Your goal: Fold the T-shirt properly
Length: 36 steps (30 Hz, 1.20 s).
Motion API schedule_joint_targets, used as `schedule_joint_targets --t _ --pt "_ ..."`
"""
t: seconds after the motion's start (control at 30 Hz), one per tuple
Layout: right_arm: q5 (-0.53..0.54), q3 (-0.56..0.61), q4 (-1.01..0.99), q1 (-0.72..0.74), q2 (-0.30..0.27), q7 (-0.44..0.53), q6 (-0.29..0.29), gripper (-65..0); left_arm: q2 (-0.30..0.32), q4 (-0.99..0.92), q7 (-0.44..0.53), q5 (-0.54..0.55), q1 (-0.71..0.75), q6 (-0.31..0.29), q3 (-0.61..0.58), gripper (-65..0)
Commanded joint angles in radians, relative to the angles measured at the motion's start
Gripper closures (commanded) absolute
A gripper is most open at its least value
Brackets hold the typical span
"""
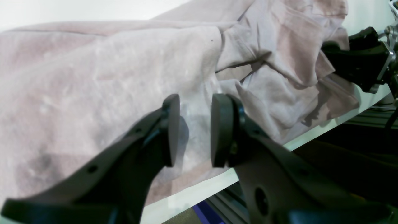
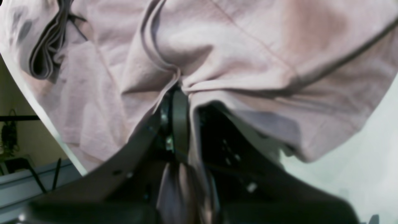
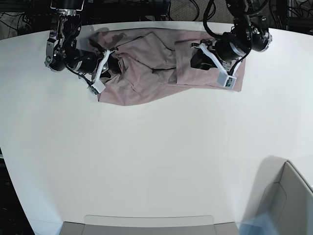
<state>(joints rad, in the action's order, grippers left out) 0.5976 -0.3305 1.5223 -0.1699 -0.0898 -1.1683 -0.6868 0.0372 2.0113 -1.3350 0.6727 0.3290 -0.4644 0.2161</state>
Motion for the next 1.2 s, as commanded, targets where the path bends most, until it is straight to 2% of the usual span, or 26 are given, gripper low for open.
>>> schedule_joint_targets --t 0.0,0.27,0.4,0.6,0.67,0.77,0.83,0.97,1.17 --pt "-0.078 0.0 0.002 0.02 0.005 -0.035 -0.011 0.0 0.003 0.016 0.009 0.015 -0.001 -0.001 -0.001 -16.8" --pt "-0.233 -0.017 0.004 0.097 -0.008 -0.034 -0.011 0.0 0.025 0.018 0.009 0.015 0.0 -0.001 0.006 -16.8" --pt "-0.308 -0.114 -0.01 0.169 -0.034 -0.032 -0.011 0.0 0.026 0.018 0.009 0.015 0.0 -0.001 0.007 -16.8" --pt "-0.453 -0.258 -0.125 0.347 -0.121 -0.032 -0.011 0.0 0.026 0.019 0.009 0.015 0.0 -0.001 0.009 -16.8" --pt "-0.5 -0.289 -0.141 0.389 -0.144 -0.032 -0.011 0.0 0.026 0.019 0.009 0.015 0.002 -0.001 0.009 -16.8" --pt "-0.566 -0.292 -0.072 0.402 -0.146 -0.032 -0.011 0.0 0.039 0.019 0.007 0.015 0.023 -0.001 0.009 -16.8" --pt "-0.595 -0.273 0.031 0.389 -0.129 -0.034 -0.011 0.0 0.045 0.019 0.012 0.015 0.028 -0.001 0.01 -16.8" --pt "-0.655 -0.158 0.235 0.297 -0.063 -0.037 -0.011 0.0 0.057 0.018 0.009 0.015 0.028 -0.001 0.042 -16.8" --pt "-0.825 0.031 0.496 0.132 0.068 -0.032 -0.011 0.0 0.06 0.016 0.007 0.015 0.028 -0.001 0.158 -16.8"
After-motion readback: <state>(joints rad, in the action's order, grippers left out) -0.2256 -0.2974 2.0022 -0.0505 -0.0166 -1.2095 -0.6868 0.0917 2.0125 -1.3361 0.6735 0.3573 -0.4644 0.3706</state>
